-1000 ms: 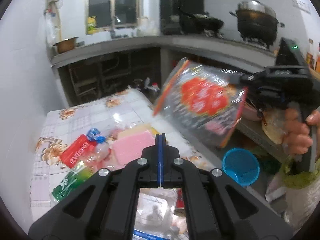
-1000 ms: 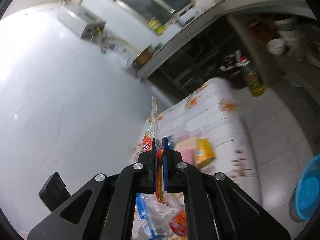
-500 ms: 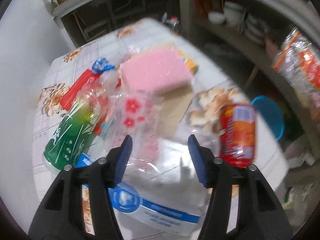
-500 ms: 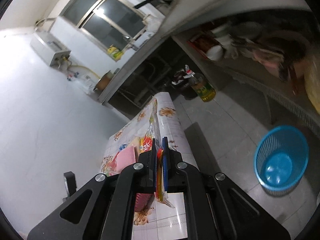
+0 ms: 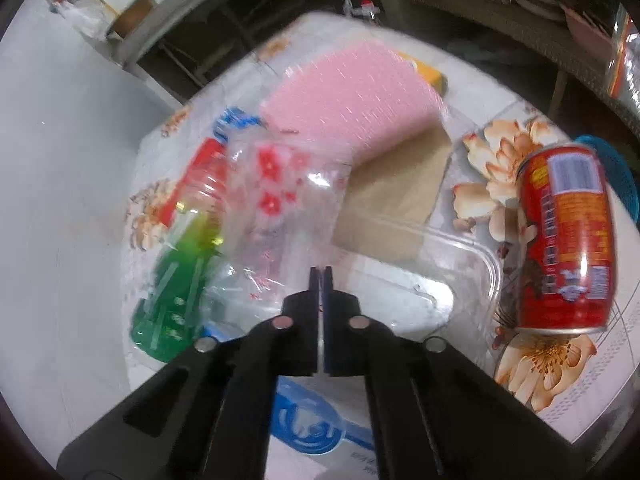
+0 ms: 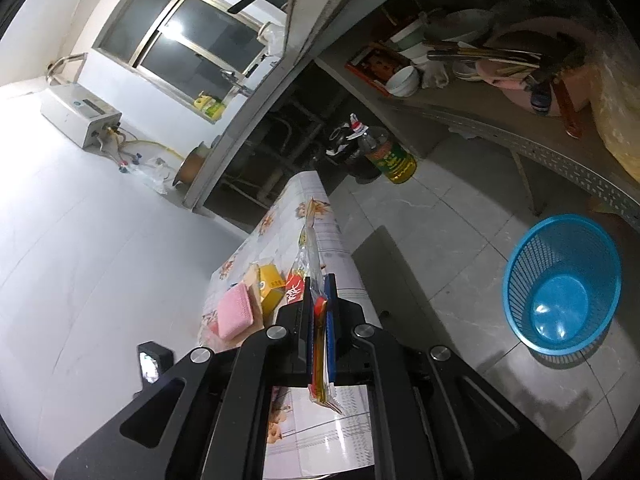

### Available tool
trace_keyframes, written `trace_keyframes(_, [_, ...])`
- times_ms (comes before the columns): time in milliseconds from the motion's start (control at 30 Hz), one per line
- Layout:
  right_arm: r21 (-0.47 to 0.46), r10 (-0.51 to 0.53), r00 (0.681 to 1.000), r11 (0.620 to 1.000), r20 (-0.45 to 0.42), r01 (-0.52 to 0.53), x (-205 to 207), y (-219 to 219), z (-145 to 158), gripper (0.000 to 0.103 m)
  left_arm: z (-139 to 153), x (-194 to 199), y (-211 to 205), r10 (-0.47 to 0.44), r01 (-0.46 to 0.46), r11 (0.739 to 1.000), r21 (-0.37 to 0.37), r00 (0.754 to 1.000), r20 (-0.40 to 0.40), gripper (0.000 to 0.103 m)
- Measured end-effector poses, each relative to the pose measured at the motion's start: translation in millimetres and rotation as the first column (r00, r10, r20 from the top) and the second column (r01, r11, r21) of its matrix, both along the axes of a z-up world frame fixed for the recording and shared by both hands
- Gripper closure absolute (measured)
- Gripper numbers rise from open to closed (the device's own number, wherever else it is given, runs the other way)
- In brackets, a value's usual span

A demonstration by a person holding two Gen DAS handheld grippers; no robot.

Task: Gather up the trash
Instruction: 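Carry the snack bag with the right tool to the blue wastebasket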

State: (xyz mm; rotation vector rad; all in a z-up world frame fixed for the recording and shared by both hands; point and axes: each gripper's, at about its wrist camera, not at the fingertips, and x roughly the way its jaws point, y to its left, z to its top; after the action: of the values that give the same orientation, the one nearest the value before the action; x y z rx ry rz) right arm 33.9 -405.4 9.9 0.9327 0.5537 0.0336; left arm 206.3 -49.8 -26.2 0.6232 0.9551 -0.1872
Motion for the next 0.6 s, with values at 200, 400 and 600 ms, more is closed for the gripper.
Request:
trace_keyframes(200, [0.044,-0.038,0.999,0.998,-0.013,0.039,-9,-13,-17,0.098,44,-26,1,-0.028,0.033,0.999,-0.031,0.989,0.148,0.103])
trace_keyframes(400, [0.078,-0.137,0.989,0.987,-0.049,0.141,-30,-30,-41,0.098,100,-55,-41,-0.131,0.178,0.964,-0.196,0.964,0.233,0.103])
trace_keyframes(600, [0.087,-0.279,0.95,0.952,-0.14,0.292,-61,-58,-77,0.098,109,-73,-136,-0.34,0.377,0.854,-0.359,0.926,0.163,0.103])
